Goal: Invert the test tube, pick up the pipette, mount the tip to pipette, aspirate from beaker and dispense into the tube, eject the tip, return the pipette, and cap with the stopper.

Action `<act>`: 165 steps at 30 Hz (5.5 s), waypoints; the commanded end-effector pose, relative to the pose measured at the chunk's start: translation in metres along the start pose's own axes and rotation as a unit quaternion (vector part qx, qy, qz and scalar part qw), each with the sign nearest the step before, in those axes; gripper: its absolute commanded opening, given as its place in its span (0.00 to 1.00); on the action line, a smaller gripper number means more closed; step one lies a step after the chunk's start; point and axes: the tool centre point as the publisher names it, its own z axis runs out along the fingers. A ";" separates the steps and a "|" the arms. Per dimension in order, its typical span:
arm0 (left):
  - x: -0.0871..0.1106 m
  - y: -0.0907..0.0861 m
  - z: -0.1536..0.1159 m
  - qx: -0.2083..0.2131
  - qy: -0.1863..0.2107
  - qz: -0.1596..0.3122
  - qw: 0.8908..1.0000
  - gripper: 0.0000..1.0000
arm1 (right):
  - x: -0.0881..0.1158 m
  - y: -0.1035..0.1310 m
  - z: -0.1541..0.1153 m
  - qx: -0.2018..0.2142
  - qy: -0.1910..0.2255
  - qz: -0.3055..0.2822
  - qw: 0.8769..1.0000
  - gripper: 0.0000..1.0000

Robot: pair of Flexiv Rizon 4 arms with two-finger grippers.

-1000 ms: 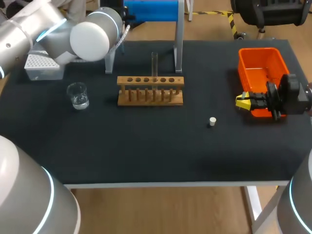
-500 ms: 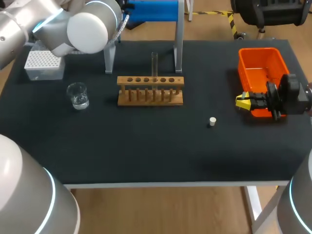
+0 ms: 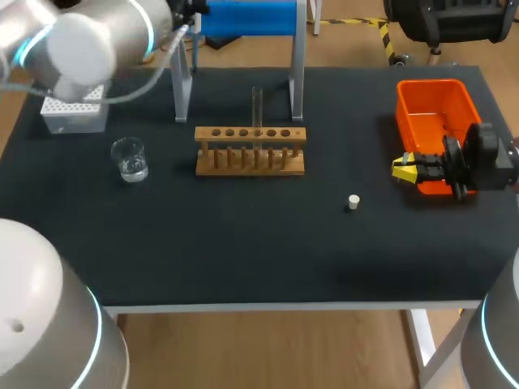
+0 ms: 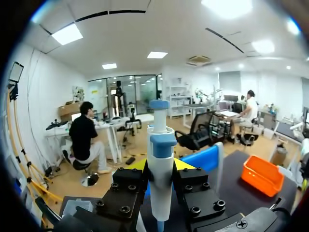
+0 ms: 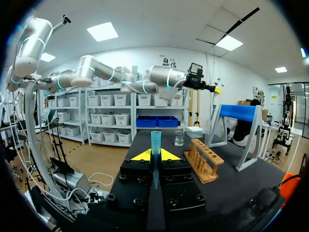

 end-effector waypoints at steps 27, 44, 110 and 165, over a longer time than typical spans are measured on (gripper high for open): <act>0.067 -0.035 -0.083 -0.015 0.389 0.112 0.914 0.00 | 0.001 0.000 -0.001 0.000 0.000 0.000 1.000 0.00; 0.107 -0.059 -0.139 0.083 0.596 0.143 0.786 0.00 | 0.001 0.000 -0.001 0.000 0.000 0.000 1.000 0.00; 0.177 -0.029 -0.228 0.078 0.271 0.163 0.946 0.00 | 0.001 0.000 -0.001 0.000 0.000 0.000 1.000 0.00; 0.170 -0.029 -0.224 0.068 0.380 0.161 0.908 0.00 | 0.001 0.000 -0.001 0.000 0.000 0.000 1.000 0.00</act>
